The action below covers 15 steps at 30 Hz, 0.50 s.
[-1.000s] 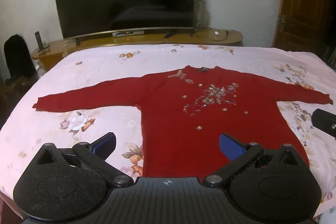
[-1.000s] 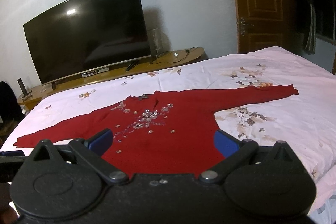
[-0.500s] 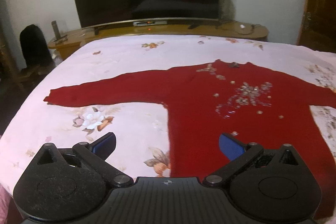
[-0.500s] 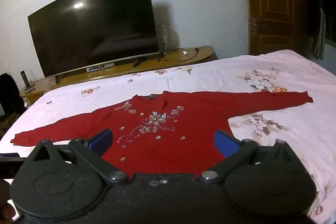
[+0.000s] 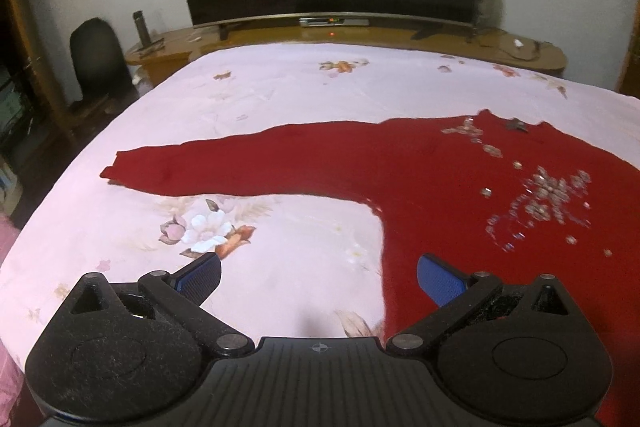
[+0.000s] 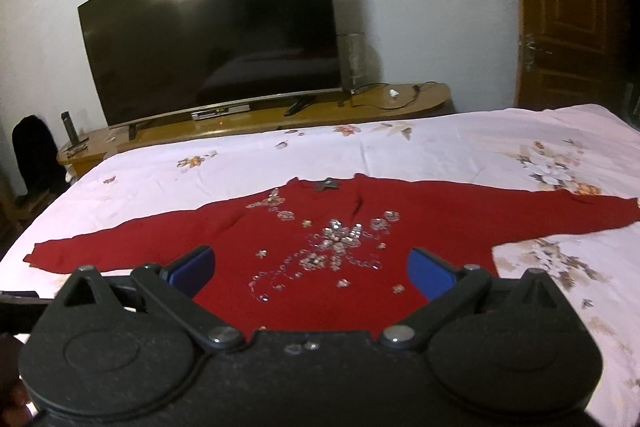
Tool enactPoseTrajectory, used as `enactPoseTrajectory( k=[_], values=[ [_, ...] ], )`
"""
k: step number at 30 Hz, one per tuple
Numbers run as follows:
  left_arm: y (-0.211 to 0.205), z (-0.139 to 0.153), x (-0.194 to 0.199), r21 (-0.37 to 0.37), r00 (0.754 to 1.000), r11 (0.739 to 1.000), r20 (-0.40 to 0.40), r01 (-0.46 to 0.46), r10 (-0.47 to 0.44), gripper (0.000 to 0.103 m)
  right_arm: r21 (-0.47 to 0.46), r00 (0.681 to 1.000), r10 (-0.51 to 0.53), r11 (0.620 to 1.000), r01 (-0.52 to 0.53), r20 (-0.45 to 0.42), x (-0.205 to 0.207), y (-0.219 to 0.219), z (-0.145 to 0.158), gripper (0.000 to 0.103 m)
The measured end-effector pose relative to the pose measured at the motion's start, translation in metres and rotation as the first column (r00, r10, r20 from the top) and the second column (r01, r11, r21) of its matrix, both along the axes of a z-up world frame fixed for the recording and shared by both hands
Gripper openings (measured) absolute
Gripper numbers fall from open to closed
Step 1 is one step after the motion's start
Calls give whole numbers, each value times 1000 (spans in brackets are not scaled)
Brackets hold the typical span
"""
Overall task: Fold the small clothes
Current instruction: 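Move the left gripper to the sweater sleeve cuff and grasp it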
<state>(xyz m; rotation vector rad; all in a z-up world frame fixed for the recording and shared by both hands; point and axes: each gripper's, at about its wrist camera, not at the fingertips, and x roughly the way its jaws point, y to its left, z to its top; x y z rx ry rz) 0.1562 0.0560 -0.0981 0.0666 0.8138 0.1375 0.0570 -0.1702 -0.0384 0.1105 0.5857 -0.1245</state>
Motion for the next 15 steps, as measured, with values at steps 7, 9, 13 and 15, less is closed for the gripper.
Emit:
enactPoseTrajectory(
  k=[7,9,13,15],
  values=[
    [11,-9,26,-13,999,999,-14,-52,52,103,-2,999,34,999,-34,-14,31,2,-8,102],
    [19,-14,35,-35,996,996,-32,-83,82,103,4,999,49,999,-49,-17,39,3,-11,102],
    [37,-25,50,-76,988,986,-59,-145,141,103,8,997,78,997,-78,-25,57,7,-19,102],
    [42,-31,57,-74,985,984,-65,-164,160,103,15,995,90,996,-90,-29,67,9,-24,102]
  ],
)
